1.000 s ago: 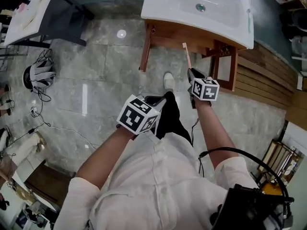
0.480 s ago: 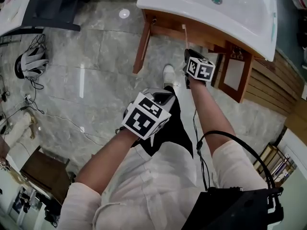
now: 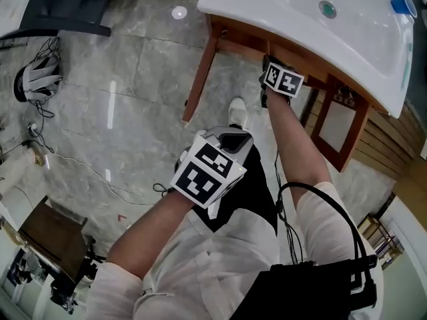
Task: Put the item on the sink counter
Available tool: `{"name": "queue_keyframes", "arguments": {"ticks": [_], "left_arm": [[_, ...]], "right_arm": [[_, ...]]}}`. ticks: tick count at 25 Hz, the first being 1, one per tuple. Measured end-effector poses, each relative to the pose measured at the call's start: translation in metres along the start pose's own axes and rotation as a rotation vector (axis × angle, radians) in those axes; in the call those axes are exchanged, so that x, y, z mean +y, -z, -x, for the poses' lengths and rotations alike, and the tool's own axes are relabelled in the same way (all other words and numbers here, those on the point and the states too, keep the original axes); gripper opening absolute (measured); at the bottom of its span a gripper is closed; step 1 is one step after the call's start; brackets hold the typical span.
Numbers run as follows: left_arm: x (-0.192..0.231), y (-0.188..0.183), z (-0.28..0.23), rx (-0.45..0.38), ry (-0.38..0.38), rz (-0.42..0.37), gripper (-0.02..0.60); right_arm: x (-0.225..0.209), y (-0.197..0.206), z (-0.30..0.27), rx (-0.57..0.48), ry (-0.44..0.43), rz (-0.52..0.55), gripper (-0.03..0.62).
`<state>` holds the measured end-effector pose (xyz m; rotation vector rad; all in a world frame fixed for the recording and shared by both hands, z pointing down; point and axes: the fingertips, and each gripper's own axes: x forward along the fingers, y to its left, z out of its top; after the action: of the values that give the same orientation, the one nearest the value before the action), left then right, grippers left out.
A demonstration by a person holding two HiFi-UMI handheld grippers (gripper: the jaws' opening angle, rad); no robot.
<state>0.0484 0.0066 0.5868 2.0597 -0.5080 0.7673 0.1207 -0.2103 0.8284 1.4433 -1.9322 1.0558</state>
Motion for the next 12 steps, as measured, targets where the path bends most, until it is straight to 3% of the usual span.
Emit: {"name": "queue_keyframes", "arguments": {"ticks": [12], "left_arm": [[0.029, -0.002, -0.028, -0.034, 0.012, -0.019, 0.006]], "right_arm": [[-0.010, -0.020, -0.076, -0.038, 0.037, 0.046, 0.043]]}}
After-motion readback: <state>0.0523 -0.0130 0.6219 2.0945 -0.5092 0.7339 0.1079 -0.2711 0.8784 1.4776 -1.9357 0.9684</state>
